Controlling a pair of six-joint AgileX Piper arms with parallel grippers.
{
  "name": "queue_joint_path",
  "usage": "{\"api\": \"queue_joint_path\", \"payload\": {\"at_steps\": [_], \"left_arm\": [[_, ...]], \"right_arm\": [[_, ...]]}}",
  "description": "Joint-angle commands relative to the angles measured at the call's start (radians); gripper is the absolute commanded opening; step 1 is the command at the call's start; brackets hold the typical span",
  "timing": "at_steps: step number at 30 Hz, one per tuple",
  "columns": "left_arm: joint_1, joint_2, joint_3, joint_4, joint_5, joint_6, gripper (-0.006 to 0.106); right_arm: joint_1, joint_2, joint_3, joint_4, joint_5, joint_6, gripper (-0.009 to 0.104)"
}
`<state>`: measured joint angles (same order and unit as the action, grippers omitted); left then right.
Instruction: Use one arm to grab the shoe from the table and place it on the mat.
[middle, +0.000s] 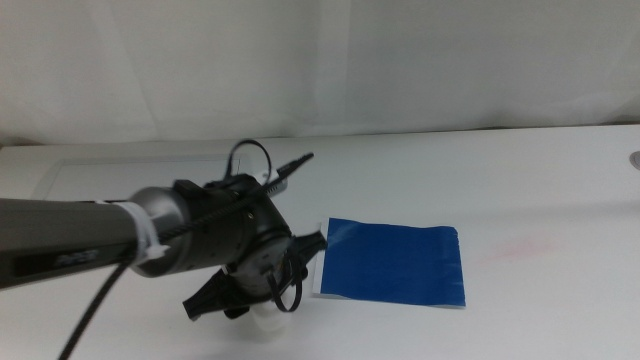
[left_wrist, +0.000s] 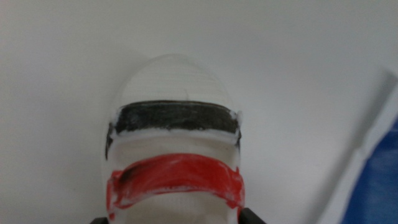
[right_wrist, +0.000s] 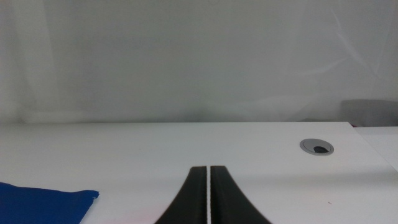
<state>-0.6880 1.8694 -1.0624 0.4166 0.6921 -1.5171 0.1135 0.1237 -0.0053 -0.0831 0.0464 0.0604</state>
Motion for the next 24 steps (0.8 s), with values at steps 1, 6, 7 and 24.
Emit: {"api": "queue_joint_path", "payload": {"at_steps": [1, 6, 7, 24], "left_arm": [[0.001, -0.045, -0.002, -0.013, -0.002, 0.002, -0.003], [-0.002, -0.125, -0.002, -0.014, -0.012, 0.006, -0.003], [-0.001, -0.142, -0.002, -0.014, -0.016, 0.006, -0.003], [-0.001, -0.259, -0.002, -0.014, -0.136, -0.26, -0.003]], "right_arm": [[-0.005, -0.002, 0.04, -0.003, 0.0, -0.008, -0.002], [-0.005, -0.002, 0.04, -0.003, 0.0, -0.008, -0.002], [-0.005, -0.002, 0.04, -0.003, 0.0, -0.008, -0.002], [-0.005, -0.002, 0.04, -0.003, 0.0, -0.008, -0.002]]}}
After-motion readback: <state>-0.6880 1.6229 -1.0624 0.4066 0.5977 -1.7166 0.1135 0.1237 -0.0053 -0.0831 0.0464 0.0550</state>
